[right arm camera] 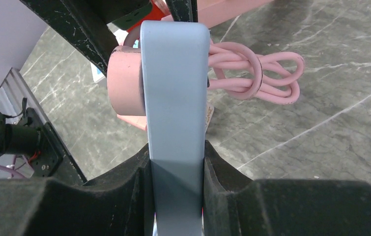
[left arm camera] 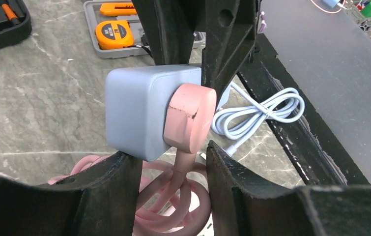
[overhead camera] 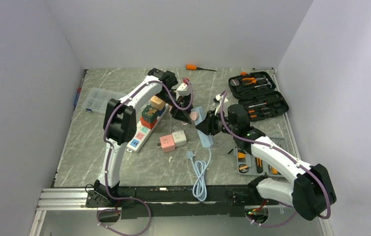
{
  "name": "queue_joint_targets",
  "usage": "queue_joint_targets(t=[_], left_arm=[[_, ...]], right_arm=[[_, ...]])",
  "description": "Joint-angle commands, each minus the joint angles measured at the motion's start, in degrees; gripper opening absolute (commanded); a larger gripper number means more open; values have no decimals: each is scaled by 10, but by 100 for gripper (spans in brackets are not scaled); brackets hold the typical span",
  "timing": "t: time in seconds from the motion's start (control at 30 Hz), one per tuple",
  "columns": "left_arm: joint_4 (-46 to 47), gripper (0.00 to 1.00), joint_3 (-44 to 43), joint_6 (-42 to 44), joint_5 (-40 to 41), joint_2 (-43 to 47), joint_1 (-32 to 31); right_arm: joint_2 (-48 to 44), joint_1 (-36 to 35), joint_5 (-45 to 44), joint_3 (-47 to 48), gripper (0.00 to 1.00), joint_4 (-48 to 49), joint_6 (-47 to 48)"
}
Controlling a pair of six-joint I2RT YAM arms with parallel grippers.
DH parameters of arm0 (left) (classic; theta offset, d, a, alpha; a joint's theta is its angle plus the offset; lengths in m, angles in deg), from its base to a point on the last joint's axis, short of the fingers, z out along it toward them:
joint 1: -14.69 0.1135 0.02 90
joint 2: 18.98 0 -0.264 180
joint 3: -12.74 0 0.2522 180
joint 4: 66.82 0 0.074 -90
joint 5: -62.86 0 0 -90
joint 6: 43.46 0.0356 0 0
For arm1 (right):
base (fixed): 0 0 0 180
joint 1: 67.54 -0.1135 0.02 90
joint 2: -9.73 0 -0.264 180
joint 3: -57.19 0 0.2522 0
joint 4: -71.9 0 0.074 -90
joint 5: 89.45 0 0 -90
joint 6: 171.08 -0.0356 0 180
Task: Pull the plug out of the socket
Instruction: Remove the plug from the socket.
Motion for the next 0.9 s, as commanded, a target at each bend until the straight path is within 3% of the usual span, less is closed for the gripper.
queue_joint_targets(t=[0.0,0.43,0.87], left_arm=[[-94,3,4,73,-27,28,4],[-94,0,30,87,-39,71,22],[-94,2,22,86,-39,60,21]], right_arm=[[-17,9,7,25,0,80,7],[-1,38,-107,-3,0,100,16],[14,30,-5,33,0,108,22]])
